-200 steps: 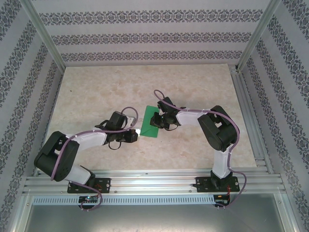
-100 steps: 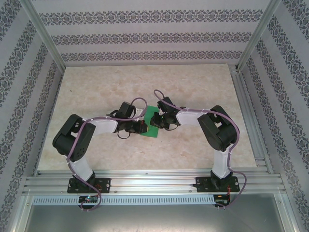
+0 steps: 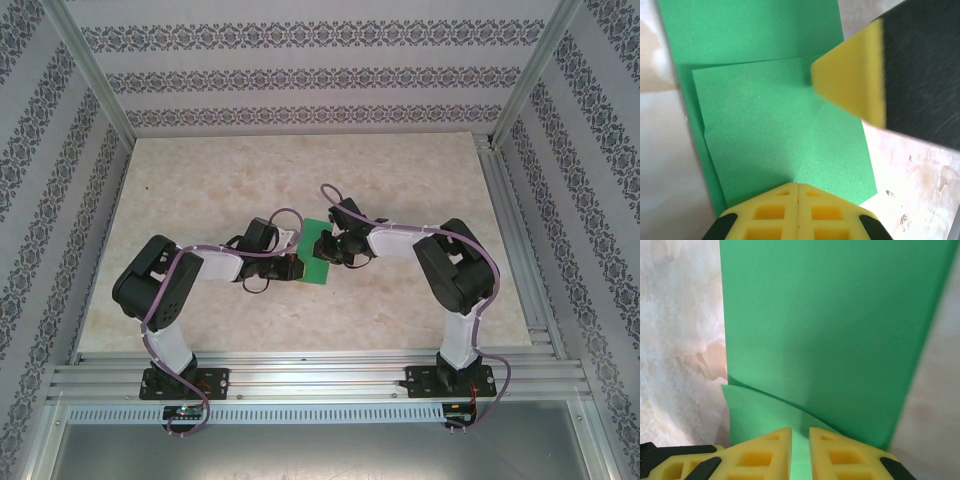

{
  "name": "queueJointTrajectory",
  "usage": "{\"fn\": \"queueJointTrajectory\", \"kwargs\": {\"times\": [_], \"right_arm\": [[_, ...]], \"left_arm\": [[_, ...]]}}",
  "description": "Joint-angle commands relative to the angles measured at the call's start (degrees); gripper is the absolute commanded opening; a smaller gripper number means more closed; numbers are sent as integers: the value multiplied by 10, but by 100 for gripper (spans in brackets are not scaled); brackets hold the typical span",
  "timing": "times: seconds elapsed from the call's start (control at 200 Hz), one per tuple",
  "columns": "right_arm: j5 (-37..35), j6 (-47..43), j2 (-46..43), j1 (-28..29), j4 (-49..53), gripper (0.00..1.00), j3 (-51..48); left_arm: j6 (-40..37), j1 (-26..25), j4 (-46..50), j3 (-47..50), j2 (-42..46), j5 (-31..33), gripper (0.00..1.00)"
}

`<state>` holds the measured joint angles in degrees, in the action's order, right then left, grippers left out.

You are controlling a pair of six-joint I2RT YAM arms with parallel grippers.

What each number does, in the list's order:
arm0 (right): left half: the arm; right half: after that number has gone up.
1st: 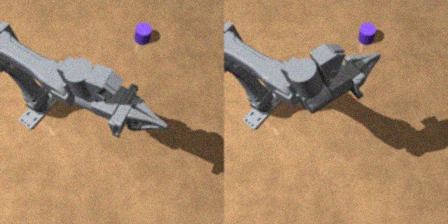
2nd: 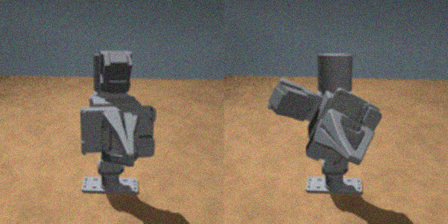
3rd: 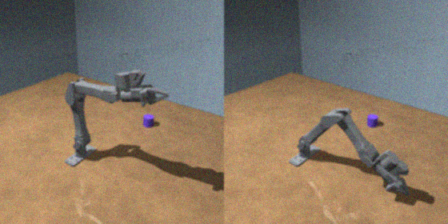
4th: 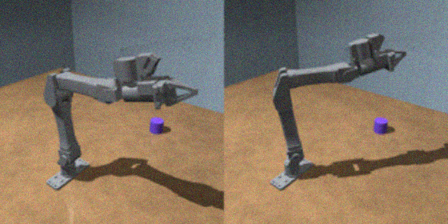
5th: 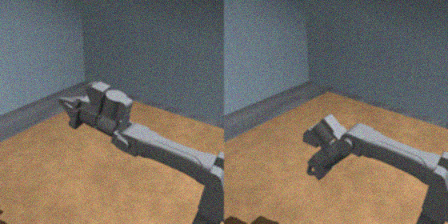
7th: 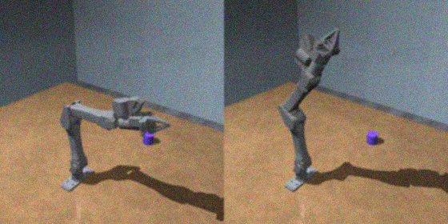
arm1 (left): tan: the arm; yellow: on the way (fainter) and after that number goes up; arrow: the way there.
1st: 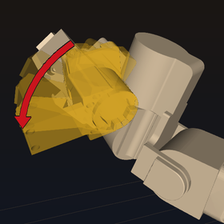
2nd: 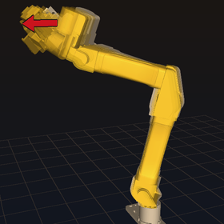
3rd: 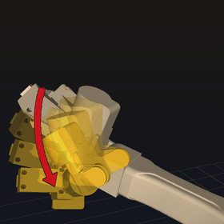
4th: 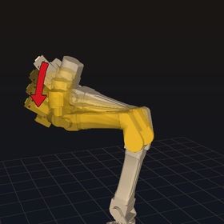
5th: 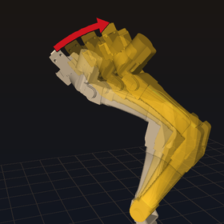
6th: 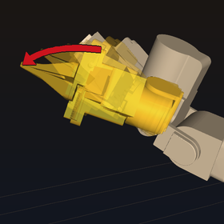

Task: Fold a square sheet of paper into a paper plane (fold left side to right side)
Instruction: Fold the triangle a second time at the center of the table.

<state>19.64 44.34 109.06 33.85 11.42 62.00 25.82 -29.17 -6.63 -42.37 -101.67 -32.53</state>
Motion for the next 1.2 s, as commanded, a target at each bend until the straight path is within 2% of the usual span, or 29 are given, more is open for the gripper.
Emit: {"fn": "queueJointTrajectory", "kwargs": {"times": [0.0, 0.27, 0.454, 0.764, 1.193], "right_arm": [[-19, -21, -49, -9, 32, 18, 15], [28, 2, -12, 19, 12, 7, 25], [53, -32, 12, 23, 53, 0, 53], [115, -118, 42, 17, 153, 0, 115], [121, -153, 88, 19, 201, 0, 154]], "left_arm": [[15, 1, 28, 40, -32, 22, 0], [9, 2, 30, 41, -25, 26, 0], [7, 1, 34, 39, -25, 30, 0], [0, 2, 43, 37, -21, 36, 0], [-6, 1, 50, 36, -20, 41, 0]]}}
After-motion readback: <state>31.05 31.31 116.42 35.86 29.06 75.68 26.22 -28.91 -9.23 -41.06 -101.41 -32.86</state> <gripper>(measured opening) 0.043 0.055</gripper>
